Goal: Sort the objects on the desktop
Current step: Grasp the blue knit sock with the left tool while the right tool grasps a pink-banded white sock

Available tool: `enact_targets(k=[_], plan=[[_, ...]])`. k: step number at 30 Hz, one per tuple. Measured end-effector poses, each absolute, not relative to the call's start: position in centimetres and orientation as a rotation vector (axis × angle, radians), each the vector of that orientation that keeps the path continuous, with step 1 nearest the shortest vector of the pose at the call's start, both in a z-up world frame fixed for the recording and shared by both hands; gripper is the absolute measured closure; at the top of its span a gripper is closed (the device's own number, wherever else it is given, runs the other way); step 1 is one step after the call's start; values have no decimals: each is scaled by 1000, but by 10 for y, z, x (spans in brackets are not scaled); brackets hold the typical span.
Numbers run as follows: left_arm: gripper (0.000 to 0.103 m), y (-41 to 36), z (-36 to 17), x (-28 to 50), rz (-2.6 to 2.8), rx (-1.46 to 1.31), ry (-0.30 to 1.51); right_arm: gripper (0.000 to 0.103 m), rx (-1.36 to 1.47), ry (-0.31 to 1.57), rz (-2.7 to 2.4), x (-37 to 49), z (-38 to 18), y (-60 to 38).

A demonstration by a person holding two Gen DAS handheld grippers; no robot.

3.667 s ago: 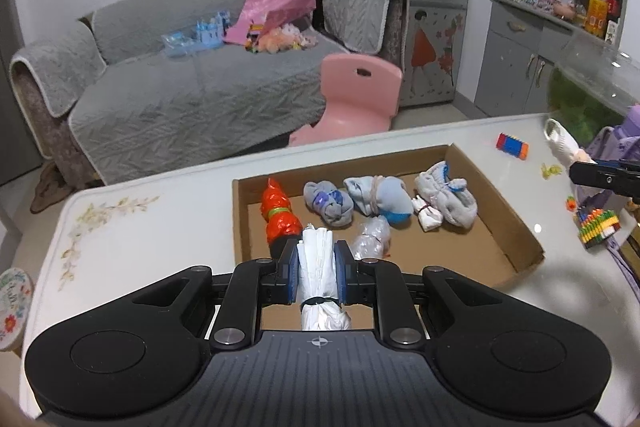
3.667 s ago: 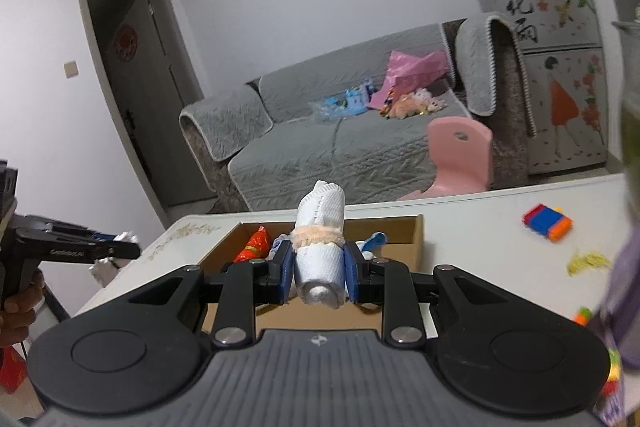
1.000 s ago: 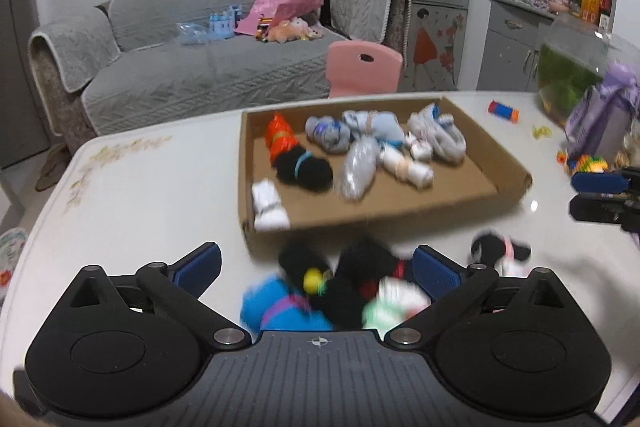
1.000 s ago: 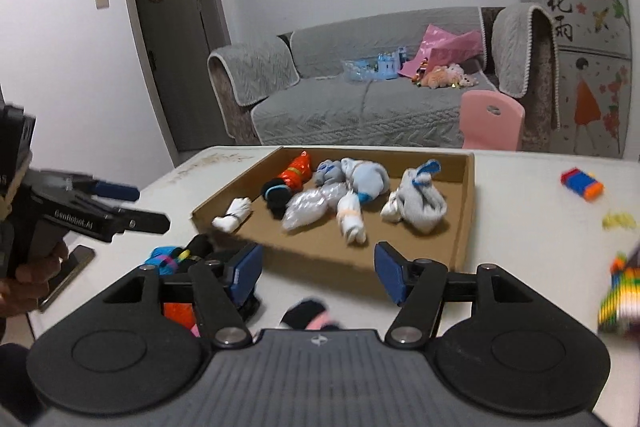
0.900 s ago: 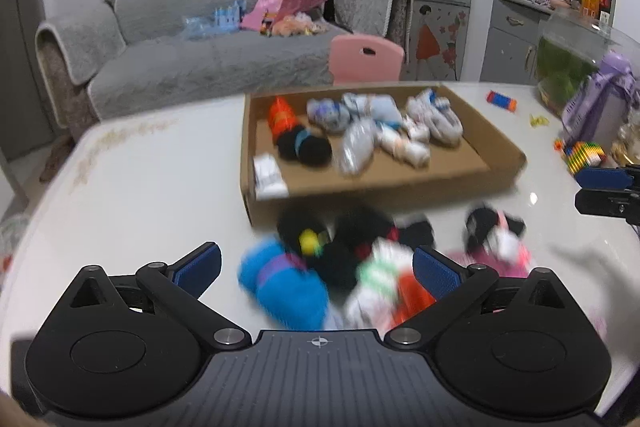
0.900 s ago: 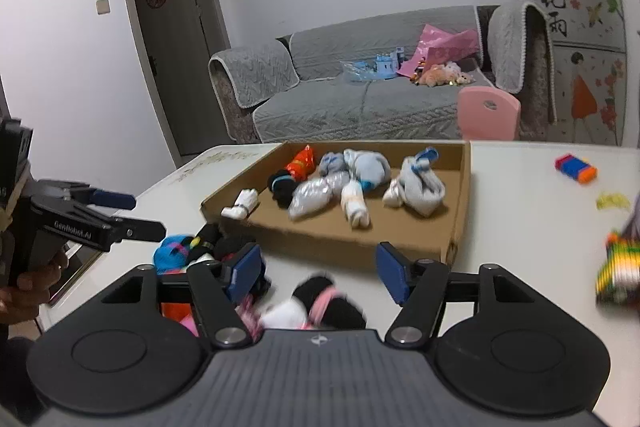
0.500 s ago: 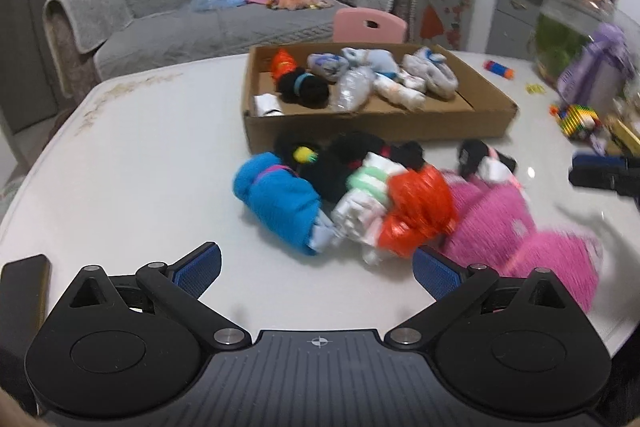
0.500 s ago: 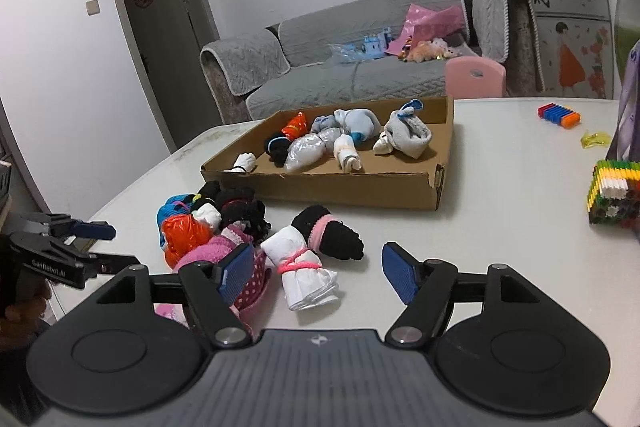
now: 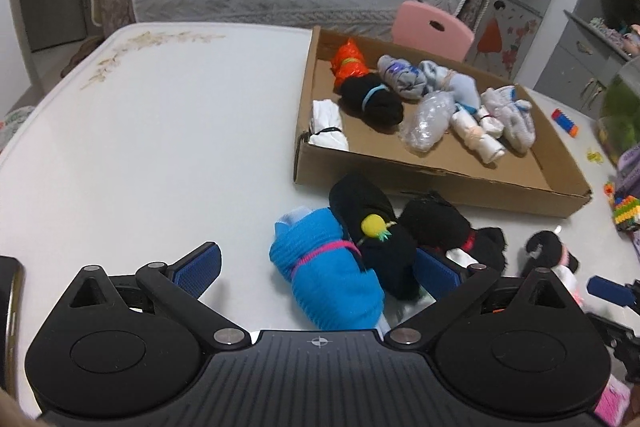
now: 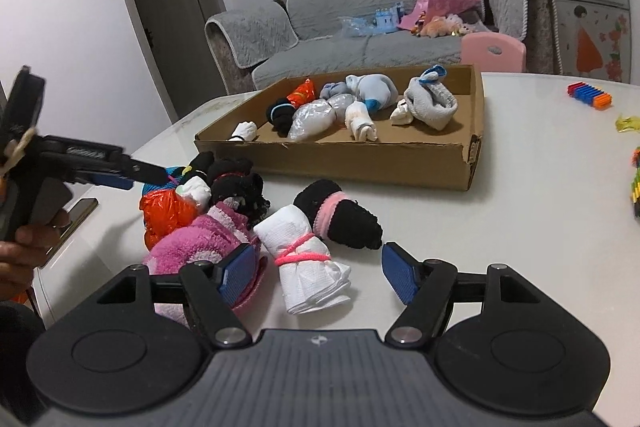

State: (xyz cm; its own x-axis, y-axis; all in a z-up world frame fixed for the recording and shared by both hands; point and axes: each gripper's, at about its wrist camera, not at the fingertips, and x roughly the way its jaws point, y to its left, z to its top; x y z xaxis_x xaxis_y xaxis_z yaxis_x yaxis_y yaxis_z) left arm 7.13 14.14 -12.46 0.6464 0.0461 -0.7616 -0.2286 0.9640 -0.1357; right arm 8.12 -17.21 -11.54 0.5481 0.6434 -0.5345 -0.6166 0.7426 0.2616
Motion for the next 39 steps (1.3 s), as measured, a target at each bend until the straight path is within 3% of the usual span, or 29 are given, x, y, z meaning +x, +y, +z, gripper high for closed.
enact_targets(k=[29, 35, 39], plan=[[3, 147, -155, 72, 244, -90, 890, 36, 2, 688, 743, 85, -122, -164], [4, 148, -156, 73, 247, -86, 874, 46, -9, 691, 713, 89, -123, -164], [5, 146, -157, 73, 249, -84, 865, 47, -69, 672, 702, 88, -125, -157]])
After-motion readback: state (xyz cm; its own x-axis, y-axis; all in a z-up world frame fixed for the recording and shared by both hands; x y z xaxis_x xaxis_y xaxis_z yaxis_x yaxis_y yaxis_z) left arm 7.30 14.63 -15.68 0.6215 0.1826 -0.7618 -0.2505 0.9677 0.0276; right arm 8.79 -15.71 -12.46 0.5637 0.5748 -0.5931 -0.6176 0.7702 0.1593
